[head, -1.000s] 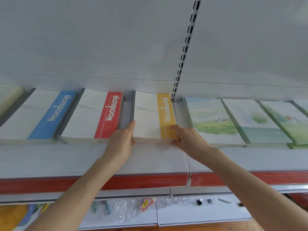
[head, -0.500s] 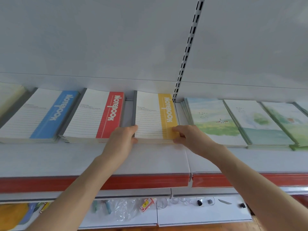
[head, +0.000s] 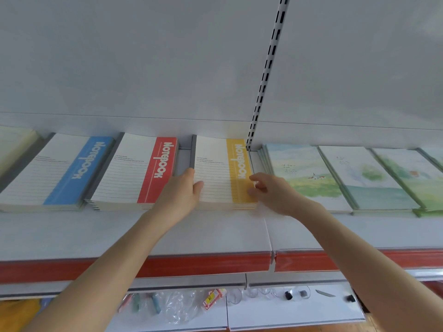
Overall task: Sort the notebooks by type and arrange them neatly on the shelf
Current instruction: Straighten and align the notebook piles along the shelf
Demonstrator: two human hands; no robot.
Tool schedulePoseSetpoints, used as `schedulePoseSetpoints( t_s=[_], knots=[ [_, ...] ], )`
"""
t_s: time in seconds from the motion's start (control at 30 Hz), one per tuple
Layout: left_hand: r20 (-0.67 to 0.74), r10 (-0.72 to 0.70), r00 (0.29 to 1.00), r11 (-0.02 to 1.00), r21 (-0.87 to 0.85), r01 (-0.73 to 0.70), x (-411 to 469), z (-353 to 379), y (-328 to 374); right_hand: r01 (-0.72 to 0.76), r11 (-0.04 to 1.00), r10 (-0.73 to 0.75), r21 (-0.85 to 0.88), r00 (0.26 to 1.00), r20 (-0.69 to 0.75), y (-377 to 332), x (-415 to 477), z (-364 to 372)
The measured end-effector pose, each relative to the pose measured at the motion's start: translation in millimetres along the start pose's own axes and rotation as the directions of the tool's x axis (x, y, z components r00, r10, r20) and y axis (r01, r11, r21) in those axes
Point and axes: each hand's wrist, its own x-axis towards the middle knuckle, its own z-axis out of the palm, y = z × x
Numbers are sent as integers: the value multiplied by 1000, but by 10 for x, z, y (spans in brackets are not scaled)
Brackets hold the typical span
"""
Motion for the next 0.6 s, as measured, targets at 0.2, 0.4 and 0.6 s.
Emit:
schedulePoseSetpoints(
  t_s=[0.2,0.4,0.6],
  knots=[
    [-52,-86,995,988,-135,79,272,70,27,-71,993,79,92,993,-90,-73,403,36],
    [-81,-112,990,973,-212,93,258,130,9,-57,998,61,41,993,-102,-76,465,112],
    [-78,-89,993,976,-207,72,257,137,-8,-49,998,53,37,993,-104,-76,488,108]
  ],
)
